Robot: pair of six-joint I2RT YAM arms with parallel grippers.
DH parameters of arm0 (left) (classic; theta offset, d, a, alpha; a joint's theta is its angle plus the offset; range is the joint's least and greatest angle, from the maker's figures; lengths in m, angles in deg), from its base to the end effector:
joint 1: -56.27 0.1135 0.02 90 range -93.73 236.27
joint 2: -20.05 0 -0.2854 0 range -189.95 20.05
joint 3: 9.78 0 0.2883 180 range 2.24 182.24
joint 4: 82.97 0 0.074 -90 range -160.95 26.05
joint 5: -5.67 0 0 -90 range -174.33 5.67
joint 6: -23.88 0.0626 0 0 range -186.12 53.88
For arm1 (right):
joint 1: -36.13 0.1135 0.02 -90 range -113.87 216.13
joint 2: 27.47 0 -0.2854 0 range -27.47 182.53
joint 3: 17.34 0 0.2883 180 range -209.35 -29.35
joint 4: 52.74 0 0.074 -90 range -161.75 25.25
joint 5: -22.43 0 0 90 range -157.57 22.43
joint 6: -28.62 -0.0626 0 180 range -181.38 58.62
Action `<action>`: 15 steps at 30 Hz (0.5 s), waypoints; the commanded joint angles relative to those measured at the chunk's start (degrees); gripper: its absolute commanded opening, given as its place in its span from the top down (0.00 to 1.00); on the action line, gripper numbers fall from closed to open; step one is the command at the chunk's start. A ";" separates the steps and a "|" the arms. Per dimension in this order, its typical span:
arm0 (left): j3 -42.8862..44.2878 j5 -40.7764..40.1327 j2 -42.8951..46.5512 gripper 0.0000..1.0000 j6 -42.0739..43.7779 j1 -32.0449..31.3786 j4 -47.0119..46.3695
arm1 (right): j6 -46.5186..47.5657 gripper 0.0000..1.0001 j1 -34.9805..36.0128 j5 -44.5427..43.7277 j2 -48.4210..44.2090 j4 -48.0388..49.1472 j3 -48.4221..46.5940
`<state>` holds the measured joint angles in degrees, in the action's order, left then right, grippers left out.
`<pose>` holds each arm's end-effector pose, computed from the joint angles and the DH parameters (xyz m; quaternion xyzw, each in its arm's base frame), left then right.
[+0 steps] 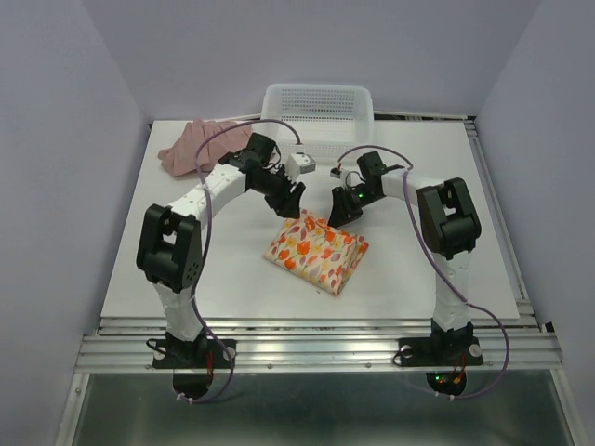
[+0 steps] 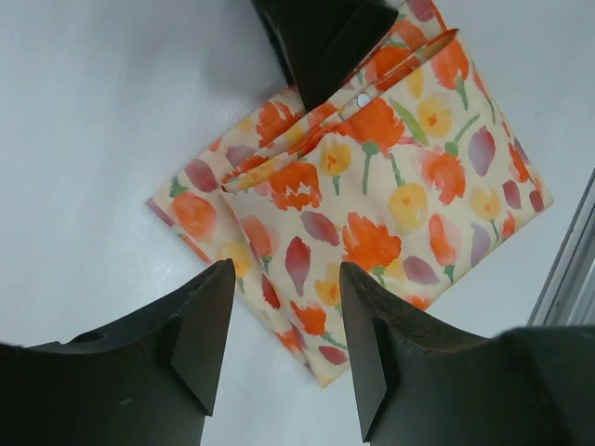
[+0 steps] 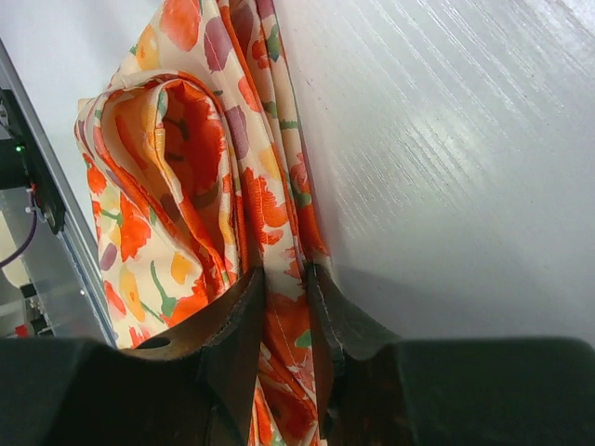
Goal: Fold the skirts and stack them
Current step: Fold the skirt
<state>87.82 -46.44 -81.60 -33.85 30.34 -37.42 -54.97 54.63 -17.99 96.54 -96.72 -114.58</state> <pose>0.3836 -0.2292 0.2787 0.5297 0.7211 -0.2862 0.3429 0.4352 0.1959 0.1120 -0.2615 0.8589 0.4271 0.1074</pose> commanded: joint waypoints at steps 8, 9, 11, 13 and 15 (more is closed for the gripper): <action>-2.26 10.45 -10.05 0.40 -13.98 3.35 -9.27 | 1.06 0.69 0.57 -0.01 1.50 -1.26 -0.11; -2.43 10.89 -10.67 0.40 -14.34 3.43 -9.72 | 0.97 0.69 0.57 0.07 1.50 -1.17 0.06; -2.70 11.76 -11.81 0.40 -14.95 3.52 -10.51 | 1.05 0.69 0.57 0.07 1.50 -1.34 0.07; -2.70 12.47 -12.61 0.40 -14.96 3.52 -10.69 | 1.14 0.69 0.57 0.16 1.41 -1.61 -0.02; -2.87 13.00 -13.14 0.40 -15.04 3.61 -10.86 | 1.23 0.69 0.57 0.16 1.41 -1.70 -0.20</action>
<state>85.50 -36.89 -94.05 -47.64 33.86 -46.55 -54.95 54.63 -17.35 96.71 -96.91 -114.58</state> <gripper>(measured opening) 0.600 0.308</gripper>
